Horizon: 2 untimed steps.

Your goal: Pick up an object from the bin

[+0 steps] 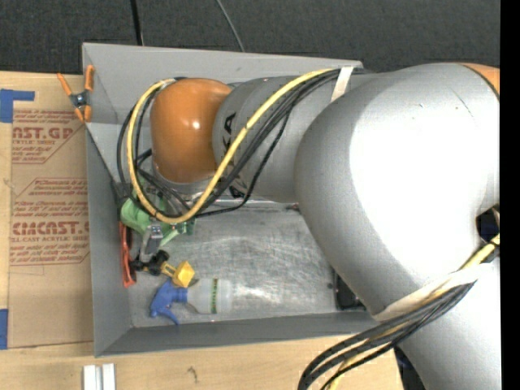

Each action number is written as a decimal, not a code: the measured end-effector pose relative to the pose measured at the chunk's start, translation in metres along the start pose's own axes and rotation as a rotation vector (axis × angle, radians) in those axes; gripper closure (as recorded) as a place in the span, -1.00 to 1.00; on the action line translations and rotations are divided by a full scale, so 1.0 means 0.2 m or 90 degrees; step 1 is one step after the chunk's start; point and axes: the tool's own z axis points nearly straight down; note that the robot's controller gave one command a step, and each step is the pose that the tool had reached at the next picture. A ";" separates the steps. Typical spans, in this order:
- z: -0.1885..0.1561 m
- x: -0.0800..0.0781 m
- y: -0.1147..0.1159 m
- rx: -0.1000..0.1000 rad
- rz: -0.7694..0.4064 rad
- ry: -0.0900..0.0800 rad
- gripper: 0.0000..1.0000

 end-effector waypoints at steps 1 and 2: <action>0.00 0.00 0.00 0.000 -0.001 0.000 -1.00; -0.01 0.02 -0.01 0.000 -0.003 -0.002 -1.00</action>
Offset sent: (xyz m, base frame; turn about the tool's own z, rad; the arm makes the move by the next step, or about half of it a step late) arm -0.0067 0.0041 -0.0207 0.1138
